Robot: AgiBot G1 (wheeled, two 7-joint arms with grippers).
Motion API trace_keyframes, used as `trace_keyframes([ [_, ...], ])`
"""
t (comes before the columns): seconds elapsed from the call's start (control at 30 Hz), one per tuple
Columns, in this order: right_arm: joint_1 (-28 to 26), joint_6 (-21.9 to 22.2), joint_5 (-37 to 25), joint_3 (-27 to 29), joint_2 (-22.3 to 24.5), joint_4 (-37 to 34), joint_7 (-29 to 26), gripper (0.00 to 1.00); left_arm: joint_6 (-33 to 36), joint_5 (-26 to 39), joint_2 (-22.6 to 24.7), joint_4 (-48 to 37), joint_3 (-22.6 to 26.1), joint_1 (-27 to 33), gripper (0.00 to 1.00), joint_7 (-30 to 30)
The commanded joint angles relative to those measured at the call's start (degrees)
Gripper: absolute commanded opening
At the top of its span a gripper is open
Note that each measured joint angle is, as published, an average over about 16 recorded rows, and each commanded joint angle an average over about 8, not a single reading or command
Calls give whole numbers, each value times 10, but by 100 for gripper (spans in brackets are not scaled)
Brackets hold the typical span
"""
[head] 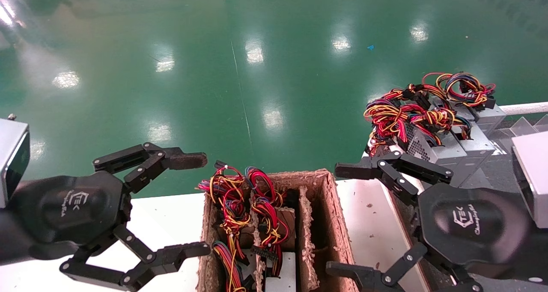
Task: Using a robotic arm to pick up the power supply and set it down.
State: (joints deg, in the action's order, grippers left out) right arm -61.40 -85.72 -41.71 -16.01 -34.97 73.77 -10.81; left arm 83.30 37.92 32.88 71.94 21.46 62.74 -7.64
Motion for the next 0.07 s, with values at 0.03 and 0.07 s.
trace_keyframes([
  [0.03,0,0,0,0,0,-1,0,100,0,0,0,0,0,0,100,0],
  [0.07,-1,0,0,0,0,-1,0,100,0,0,0,0,0,0,100,0],
])
